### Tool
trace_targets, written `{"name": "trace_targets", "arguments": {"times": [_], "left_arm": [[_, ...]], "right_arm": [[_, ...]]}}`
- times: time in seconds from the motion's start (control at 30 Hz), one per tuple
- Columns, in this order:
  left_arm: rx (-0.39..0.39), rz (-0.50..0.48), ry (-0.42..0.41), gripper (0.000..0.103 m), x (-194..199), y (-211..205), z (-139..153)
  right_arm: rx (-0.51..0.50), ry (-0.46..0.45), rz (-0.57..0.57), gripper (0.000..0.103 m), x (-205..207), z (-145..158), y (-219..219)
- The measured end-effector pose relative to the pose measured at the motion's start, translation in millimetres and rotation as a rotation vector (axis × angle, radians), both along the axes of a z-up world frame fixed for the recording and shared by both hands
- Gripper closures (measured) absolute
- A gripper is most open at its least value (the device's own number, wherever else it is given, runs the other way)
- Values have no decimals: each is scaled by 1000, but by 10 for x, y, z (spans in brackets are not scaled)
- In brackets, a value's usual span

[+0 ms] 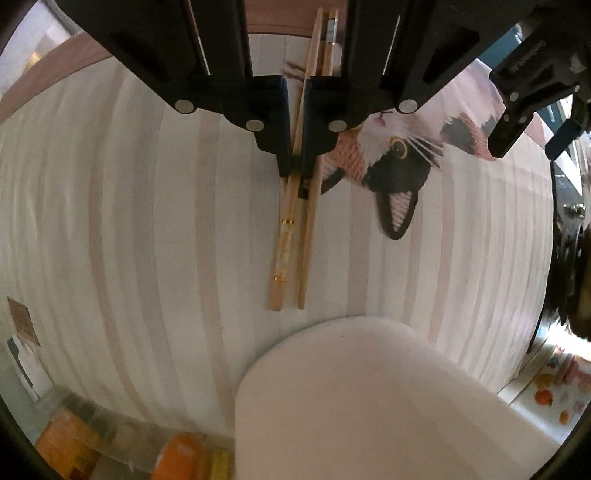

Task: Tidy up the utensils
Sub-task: 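Close the left tool on a chopstick while the right tool grasps the last one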

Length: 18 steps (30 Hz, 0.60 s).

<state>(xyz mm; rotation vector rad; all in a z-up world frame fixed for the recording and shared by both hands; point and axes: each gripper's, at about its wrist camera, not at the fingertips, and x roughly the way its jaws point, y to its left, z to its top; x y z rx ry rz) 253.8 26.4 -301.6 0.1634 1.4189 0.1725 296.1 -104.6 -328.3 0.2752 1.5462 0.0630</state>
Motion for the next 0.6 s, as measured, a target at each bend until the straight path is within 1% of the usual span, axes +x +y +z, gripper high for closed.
{"name": "trace_targets", "arguments": {"times": [0.13, 0.23, 0.33, 0.5, 0.53, 0.57, 0.6], "left_arm": [[-10, -27, 2, 0, -8, -137, 6], [-29, -74, 6, 0, -13, -329, 11], [-58, -129, 6, 0, -3, -590, 18], [-137, -238, 22, 1, 60, -1096, -14], [-147, -255, 26, 3, 71, -1164, -30], [-154, -276, 33, 8, 84, -1257, -55], [-155, -292, 41, 17, 94, -1329, -81]], "right_arm": [[-61, 8, 21, 98, -36, 4, -47], [-98, 13, 24, 98, -159, -20, -238], [-123, 27, -5, 98, -301, -51, -534], [-135, 46, -91, 98, -473, -102, -1002], [-133, 49, -116, 98, -502, -113, -1091], [-128, 53, -142, 98, -528, -124, -1173], [-123, 55, -157, 98, -545, -135, -1224]]}}
